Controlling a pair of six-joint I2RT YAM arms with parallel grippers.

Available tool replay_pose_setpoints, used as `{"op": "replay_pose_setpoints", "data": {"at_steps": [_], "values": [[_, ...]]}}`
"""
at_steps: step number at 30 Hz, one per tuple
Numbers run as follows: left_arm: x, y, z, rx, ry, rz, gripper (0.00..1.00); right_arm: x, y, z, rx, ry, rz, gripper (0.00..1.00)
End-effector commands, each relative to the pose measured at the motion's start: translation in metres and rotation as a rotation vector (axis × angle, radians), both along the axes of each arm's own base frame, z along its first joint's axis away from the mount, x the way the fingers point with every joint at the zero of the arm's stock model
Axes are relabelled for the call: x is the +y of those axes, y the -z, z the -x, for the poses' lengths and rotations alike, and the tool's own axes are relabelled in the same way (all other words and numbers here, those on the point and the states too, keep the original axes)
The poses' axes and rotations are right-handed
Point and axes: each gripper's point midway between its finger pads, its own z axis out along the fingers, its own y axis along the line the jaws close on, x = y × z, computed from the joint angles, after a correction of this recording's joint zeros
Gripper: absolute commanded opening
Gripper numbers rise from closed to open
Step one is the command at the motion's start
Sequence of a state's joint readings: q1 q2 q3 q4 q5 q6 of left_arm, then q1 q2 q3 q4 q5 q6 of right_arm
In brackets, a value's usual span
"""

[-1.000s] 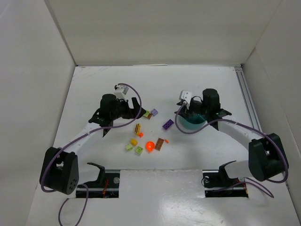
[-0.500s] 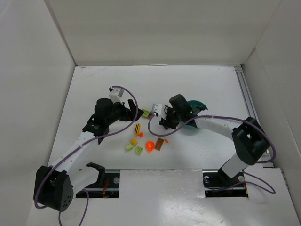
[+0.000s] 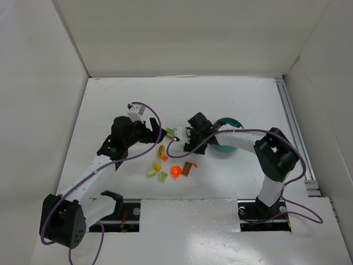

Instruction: Sort the legos into containers by color

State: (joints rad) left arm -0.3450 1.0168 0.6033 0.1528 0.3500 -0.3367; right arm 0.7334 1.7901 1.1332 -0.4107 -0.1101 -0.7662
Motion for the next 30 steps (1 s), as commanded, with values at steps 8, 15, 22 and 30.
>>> {"op": "replay_pose_setpoints", "data": {"at_steps": [8, 15, 22, 30], "values": [[0.001, 0.004, -0.003, -0.016, 0.005, -0.024, 1.00, 0.005, -0.002, -0.008, -0.018, 0.019, -0.003, 0.60], [0.001, 0.004, -0.003, -0.007, 0.005, -0.027, 1.00, 0.005, -0.015, 0.002, -0.021, 0.017, -0.060, 0.35], [0.001, 0.004, -0.003, -0.007, 0.005, -0.027, 1.00, 0.004, -0.030, 0.003, -0.050, 0.031, -0.120, 0.15], [0.000, -0.006, -0.004, -0.028, 0.001, -0.011, 1.00, -0.003, -0.077, -0.010, -0.144, 0.139, -0.234, 0.12]]}}
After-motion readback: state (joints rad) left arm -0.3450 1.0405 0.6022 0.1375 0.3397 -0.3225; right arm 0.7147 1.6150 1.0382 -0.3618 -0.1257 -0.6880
